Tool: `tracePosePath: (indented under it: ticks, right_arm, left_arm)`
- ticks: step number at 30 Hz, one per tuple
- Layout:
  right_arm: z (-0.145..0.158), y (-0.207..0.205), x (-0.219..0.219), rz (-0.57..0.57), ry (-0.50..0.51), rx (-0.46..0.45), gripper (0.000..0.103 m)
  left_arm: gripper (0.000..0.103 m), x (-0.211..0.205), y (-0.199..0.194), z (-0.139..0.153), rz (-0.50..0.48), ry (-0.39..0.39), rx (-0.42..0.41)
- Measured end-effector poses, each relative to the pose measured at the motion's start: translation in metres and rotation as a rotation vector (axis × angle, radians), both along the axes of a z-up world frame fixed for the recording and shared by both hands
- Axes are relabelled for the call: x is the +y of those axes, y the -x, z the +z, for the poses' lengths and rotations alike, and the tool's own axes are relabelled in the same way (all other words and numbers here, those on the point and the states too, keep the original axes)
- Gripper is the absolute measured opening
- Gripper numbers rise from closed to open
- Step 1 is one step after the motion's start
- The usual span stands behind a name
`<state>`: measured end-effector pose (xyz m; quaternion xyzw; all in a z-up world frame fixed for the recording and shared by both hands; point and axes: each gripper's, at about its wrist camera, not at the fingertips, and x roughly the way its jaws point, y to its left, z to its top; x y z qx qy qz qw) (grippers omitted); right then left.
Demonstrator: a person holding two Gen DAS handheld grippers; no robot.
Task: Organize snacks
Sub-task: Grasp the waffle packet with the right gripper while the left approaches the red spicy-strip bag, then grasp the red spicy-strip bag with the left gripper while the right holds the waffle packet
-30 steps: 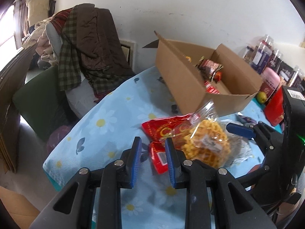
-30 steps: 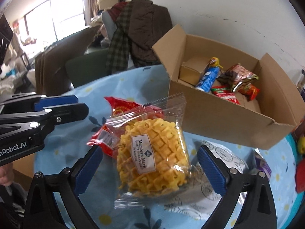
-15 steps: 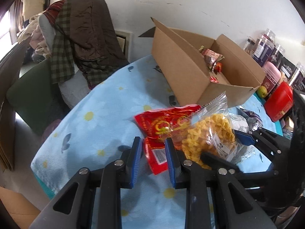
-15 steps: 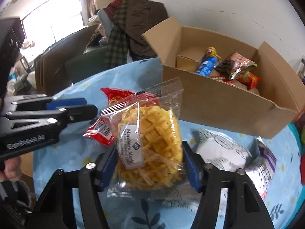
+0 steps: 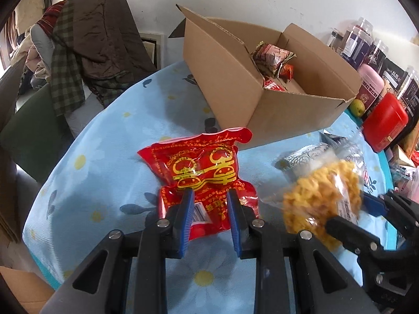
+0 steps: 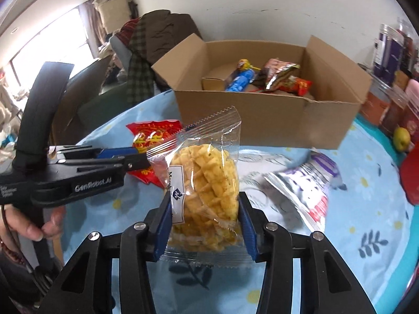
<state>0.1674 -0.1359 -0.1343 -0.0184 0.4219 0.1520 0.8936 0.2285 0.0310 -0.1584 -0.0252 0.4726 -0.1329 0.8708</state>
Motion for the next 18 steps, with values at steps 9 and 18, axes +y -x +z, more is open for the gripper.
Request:
tracePosePath:
  ticks: [9, 18]
  right_arm:
    - [0.000, 0.005, -0.013, -0.034, -0.038, 0.008, 0.046]
    - [-0.002, -0.004, -0.013, -0.039, -0.025, 0.002, 0.046]
  left_arm:
    - [0.082, 0.007, -0.009, 0.006, 0.053, 0.015, -0.021]
    - [0.082, 0.000, -0.034, -0.011, 0.066, -0.028, 0.016]
